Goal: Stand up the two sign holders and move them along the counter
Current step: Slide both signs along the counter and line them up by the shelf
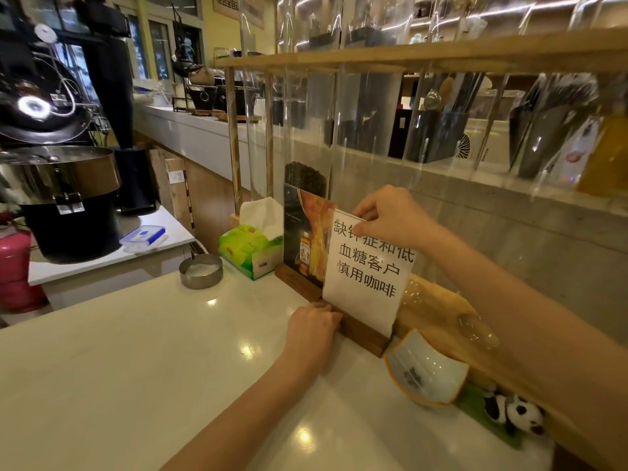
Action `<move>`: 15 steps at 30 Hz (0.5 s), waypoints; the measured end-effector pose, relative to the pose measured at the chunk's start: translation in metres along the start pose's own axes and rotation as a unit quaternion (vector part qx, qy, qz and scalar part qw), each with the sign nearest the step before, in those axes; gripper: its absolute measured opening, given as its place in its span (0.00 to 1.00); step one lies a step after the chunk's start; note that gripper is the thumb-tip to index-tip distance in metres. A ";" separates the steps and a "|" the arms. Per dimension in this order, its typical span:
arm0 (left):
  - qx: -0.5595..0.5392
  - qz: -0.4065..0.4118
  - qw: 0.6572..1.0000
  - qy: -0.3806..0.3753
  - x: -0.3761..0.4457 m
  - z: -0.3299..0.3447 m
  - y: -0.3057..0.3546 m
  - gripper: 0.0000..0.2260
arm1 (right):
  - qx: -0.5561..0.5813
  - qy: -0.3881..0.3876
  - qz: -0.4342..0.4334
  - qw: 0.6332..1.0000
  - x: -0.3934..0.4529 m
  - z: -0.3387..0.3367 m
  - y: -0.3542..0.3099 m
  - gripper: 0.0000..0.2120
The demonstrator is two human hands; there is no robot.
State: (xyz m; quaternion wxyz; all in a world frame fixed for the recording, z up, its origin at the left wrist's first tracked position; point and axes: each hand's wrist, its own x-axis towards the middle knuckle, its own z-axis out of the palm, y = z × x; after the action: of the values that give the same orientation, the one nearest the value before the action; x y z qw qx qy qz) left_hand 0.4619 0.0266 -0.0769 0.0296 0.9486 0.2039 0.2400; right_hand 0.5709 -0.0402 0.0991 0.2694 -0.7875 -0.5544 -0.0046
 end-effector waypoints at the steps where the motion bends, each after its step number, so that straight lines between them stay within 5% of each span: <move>1: -0.002 0.002 1.000 0.004 0.000 0.000 0.000 0.12 | -0.001 0.003 0.002 1.000 0.001 0.000 0.001 0.12; 15: -0.028 0.007 0.999 0.022 0.008 0.007 0.001 0.09 | -0.010 0.032 0.023 0.999 0.004 0.000 0.006 0.10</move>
State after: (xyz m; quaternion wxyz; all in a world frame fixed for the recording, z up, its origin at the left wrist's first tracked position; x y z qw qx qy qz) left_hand 0.4726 0.0289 -0.0792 0.0504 0.9433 0.1914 0.2666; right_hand 0.5779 -0.0378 0.0976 0.2789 -0.8020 -0.5274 -0.0288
